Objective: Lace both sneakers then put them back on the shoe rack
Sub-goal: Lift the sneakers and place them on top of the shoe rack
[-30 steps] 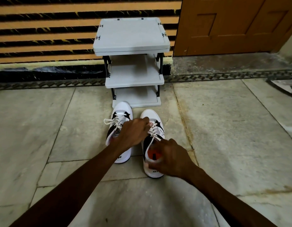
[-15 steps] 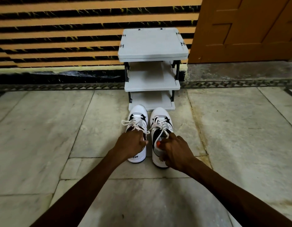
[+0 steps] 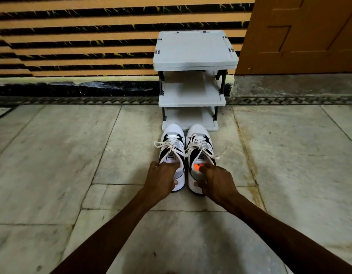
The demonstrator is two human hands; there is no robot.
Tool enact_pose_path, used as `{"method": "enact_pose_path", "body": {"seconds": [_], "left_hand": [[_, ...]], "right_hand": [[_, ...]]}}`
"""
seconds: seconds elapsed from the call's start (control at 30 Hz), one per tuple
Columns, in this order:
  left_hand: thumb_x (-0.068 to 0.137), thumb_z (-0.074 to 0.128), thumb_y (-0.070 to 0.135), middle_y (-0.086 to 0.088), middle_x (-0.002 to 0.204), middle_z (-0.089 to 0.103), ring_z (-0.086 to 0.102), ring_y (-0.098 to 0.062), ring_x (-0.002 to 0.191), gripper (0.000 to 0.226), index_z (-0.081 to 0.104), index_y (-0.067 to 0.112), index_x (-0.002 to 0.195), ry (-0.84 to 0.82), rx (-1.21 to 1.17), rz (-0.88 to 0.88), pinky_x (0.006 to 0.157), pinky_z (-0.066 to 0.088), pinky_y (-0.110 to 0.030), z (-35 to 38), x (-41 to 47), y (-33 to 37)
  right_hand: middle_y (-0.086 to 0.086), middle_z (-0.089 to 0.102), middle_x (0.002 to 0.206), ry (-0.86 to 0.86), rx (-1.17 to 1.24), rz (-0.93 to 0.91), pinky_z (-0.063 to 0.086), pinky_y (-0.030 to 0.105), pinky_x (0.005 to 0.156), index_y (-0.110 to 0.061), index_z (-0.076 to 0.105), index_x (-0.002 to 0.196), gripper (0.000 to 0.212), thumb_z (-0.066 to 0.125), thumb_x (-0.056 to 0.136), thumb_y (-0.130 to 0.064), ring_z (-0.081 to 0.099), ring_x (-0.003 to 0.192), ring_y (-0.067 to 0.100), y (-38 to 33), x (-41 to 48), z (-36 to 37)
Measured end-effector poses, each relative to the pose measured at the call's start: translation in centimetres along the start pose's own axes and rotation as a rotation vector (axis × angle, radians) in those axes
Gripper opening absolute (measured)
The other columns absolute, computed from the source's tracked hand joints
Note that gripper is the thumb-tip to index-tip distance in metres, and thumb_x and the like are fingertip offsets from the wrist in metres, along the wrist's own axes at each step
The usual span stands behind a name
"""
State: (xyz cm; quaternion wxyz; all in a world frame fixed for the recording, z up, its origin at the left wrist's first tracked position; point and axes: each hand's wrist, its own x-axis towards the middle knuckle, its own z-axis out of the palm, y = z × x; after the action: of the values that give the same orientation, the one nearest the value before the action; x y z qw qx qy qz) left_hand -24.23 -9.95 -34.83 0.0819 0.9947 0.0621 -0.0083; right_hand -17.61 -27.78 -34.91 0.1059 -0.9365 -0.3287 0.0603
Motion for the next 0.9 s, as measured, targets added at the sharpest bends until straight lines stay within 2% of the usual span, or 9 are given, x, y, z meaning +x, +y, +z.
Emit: {"method": "enact_pose_path", "body": {"seconds": [0.07, 0.17, 0.23, 0.37, 0.47, 0.57, 0.63, 0.9], "left_hand": [[0.079, 0.063, 0.024, 0.003, 0.100, 0.070, 0.063, -0.021, 0.101, 0.028, 0.058, 0.026, 0.107, 0.066, -0.005, 0.001, 0.076, 0.031, -0.030, -0.8, 0.0, 0.2], [0.077, 0.062, 0.029, 0.002, 0.093, 0.070, 0.064, -0.023, 0.096, 0.021, 0.057, 0.025, 0.097, 0.139, 0.031, 0.032, 0.073, 0.029, -0.032, -3.0, 0.2, 0.8], [0.078, 0.061, 0.030, 0.002, 0.099, 0.070, 0.064, -0.023, 0.098, 0.029, 0.058, 0.026, 0.106, 0.165, 0.053, 0.040, 0.078, 0.032, -0.033, -5.4, 0.3, 1.4], [0.080, 0.064, 0.031, 0.001, 0.109, 0.069, 0.062, -0.026, 0.104, 0.040, 0.053, 0.028, 0.119, 0.169, 0.006, 0.043, 0.087, 0.035, -0.034, -12.1, -0.1, 2.8], [0.080, 0.067, 0.037, -0.001, 0.116, 0.067, 0.060, -0.029, 0.108, 0.049, 0.050, 0.031, 0.125, 0.162, -0.014, 0.050, 0.079, 0.031, -0.031, -17.1, -1.0, 3.5], [0.080, 0.066, 0.043, 0.001, 0.117, 0.066, 0.059, -0.026, 0.109, 0.048, 0.051, 0.035, 0.125, 0.157, 0.018, 0.075, 0.076, 0.029, -0.028, -21.1, -2.0, 4.4], [0.080, 0.065, 0.045, 0.002, 0.113, 0.067, 0.060, -0.025, 0.106, 0.043, 0.053, 0.036, 0.120, 0.171, 0.038, 0.085, 0.074, 0.030, -0.028, -23.1, -2.6, 4.9], [0.081, 0.062, 0.046, 0.002, 0.109, 0.068, 0.061, -0.027, 0.103, 0.044, 0.048, 0.037, 0.122, 0.299, 0.112, 0.075, 0.068, 0.028, -0.030, -29.5, -3.6, 6.1]], "right_hand": [[0.002, 0.068, 0.115, 0.054, 0.032, -0.026, 0.050, 0.033, 0.072, -0.021, 0.065, 0.110, 0.037, 0.069, 0.076, -0.036, 0.067, 0.097, 0.032, 0.2, 0.1, -0.9], [0.001, 0.071, 0.101, 0.136, 0.032, -0.055, 0.050, 0.030, 0.064, -0.020, 0.068, 0.100, 0.033, 0.073, 0.072, -0.037, 0.068, 0.085, 0.029, 0.2, 0.3, -3.5], [0.001, 0.072, 0.097, 0.173, 0.012, -0.087, 0.047, 0.028, 0.062, -0.019, 0.067, 0.097, 0.033, 0.072, 0.072, -0.040, 0.068, 0.081, 0.029, 0.1, 0.5, -5.7], [0.000, 0.071, 0.100, 0.342, 0.015, -0.189, 0.049, 0.028, 0.063, -0.021, 0.065, 0.103, 0.043, 0.062, 0.069, -0.047, 0.068, 0.082, 0.028, -0.8, 0.1, -11.4], [0.002, 0.072, 0.091, 0.466, 0.063, -0.235, 0.039, 0.023, 0.060, -0.022, 0.066, 0.102, 0.043, 0.064, 0.066, -0.045, 0.067, 0.076, 0.028, -1.8, -0.9, -16.0], [0.001, 0.068, 0.082, 0.487, 0.041, -0.252, 0.046, 0.029, 0.058, -0.020, 0.066, 0.090, 0.040, 0.059, 0.066, -0.051, 0.063, 0.071, 0.025, -2.8, -1.7, -19.9], [-0.002, 0.066, 0.079, 0.495, 0.021, -0.278, 0.047, 0.030, 0.058, -0.021, 0.065, 0.086, 0.039, 0.057, 0.066, -0.053, 0.060, 0.067, 0.022, -3.6, -2.0, -21.8], [-0.005, 0.063, 0.078, 0.582, -0.028, -0.336, 0.046, 0.032, 0.058, -0.024, 0.062, 0.088, 0.038, 0.055, 0.068, -0.056, 0.053, 0.065, 0.018, -5.5, -2.2, -27.6]]}}
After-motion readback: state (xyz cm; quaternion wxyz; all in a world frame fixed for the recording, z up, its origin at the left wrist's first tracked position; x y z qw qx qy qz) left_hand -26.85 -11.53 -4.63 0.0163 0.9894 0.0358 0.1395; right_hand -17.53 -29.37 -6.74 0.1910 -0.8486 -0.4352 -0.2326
